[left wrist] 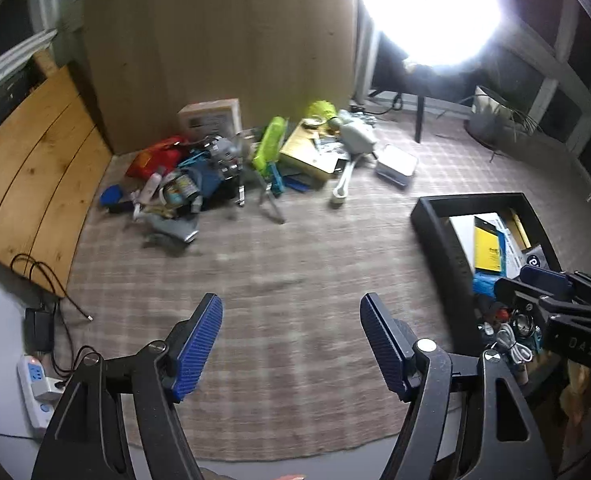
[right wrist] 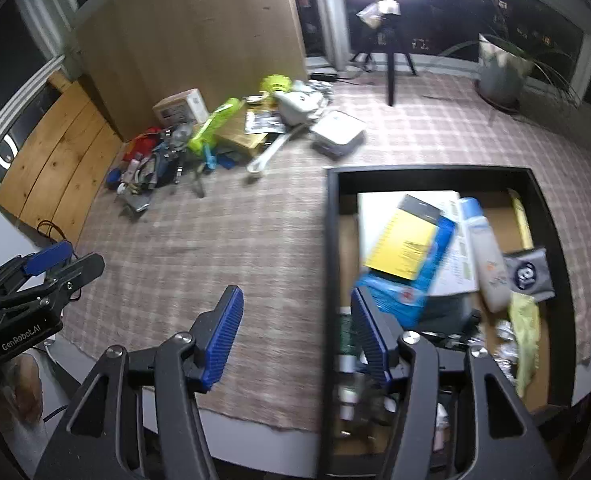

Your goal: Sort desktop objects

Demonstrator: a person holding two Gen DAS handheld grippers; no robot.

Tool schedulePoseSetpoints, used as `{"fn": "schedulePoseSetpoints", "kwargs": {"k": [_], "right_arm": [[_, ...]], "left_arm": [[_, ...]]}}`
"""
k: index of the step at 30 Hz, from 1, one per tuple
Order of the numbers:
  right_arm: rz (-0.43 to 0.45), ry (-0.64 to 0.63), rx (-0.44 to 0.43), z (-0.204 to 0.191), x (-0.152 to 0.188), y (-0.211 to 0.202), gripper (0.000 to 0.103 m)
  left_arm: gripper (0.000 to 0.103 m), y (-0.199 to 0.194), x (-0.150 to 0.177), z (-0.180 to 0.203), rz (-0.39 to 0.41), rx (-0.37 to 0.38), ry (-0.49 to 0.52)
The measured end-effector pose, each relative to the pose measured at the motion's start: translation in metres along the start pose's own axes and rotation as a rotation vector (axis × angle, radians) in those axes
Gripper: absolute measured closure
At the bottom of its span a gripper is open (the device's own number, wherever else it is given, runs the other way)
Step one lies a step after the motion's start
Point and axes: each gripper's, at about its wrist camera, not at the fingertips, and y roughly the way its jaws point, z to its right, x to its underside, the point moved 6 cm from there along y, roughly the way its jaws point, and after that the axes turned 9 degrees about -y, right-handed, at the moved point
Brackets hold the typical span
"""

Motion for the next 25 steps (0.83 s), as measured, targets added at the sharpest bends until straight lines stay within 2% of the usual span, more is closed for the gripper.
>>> {"fn": "schedulePoseSetpoints", "kwargs": {"k": [7, 11, 25], "right_arm": [[-0.016, -0.033, -0.022, -0.058, -0.008, 0.023, 0.046], [-0.018, -0.046, -0.013, -0.078, -0.013, 0.032, 0.046], [-0.021, -0.019, 0.008, -0.1, -0.024, 0.048, 0.046]], "left_arm": [[0.027, 0.002, -0.002, -0.042, -0.001, -0.002, -0.03], [0.026, 0.002, -0.006, -0.058, 0.003, 0.0, -0.036], [0.024, 0.013, -0.018, -0.078, 0.003, 0.013, -0.022]]}}
